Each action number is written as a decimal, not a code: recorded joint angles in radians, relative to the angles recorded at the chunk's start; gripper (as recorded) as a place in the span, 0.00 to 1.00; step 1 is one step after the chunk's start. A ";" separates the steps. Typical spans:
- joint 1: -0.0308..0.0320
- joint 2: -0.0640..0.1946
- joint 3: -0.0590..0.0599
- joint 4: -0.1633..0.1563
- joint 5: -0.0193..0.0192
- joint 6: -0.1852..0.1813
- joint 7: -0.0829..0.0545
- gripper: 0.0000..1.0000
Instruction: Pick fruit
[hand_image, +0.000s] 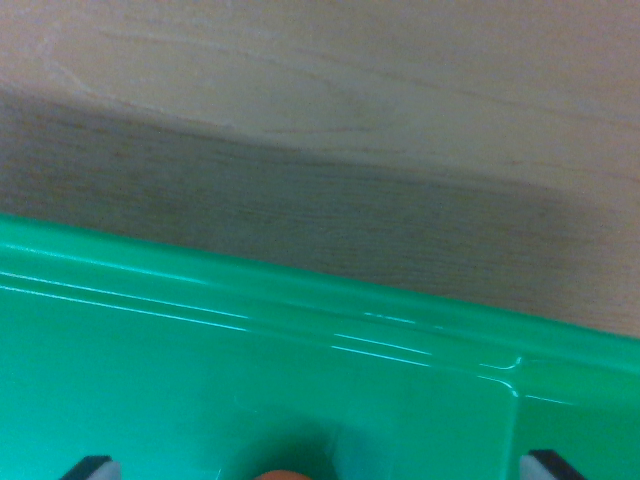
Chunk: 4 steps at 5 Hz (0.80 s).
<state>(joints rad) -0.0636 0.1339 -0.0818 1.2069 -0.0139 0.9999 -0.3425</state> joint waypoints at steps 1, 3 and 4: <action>-0.0019 0.015 0.000 -0.041 0.0073 -0.046 -0.022 0.00; -0.0038 0.029 -0.001 -0.080 0.0143 -0.091 -0.044 0.00; -0.0038 0.029 -0.001 -0.080 0.0143 -0.091 -0.044 0.00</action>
<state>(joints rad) -0.0674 0.1624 -0.0823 1.1265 0.0004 0.9094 -0.3866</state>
